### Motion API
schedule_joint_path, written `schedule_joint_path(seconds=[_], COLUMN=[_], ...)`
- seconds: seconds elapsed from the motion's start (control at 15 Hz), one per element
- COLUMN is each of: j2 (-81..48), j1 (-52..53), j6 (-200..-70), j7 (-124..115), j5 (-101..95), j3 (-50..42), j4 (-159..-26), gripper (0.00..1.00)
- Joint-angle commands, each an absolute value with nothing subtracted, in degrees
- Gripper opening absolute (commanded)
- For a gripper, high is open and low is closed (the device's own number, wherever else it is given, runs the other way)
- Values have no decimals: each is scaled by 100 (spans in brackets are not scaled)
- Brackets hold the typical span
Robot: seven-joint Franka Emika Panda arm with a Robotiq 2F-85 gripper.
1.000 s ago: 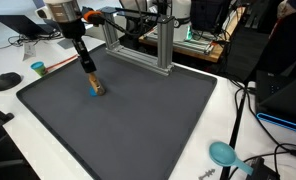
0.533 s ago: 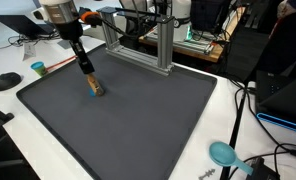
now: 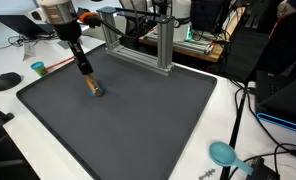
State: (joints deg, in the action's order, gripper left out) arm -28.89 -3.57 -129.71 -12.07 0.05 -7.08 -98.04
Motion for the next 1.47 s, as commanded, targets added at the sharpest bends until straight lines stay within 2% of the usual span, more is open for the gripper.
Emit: schedule_joint_path(seconds=[0.0, 1.13, 1.4], j2=[-3456, -3700, -3340], j1=[-413, -437, -430], j6=[-13497, -14178, -14050], j7=[-1174, -1181, -1120], j5=[101, 73, 35], j3=[-621, -662, -688], j4=[-9633, -9472, -9660], gripper=[22, 22, 22])
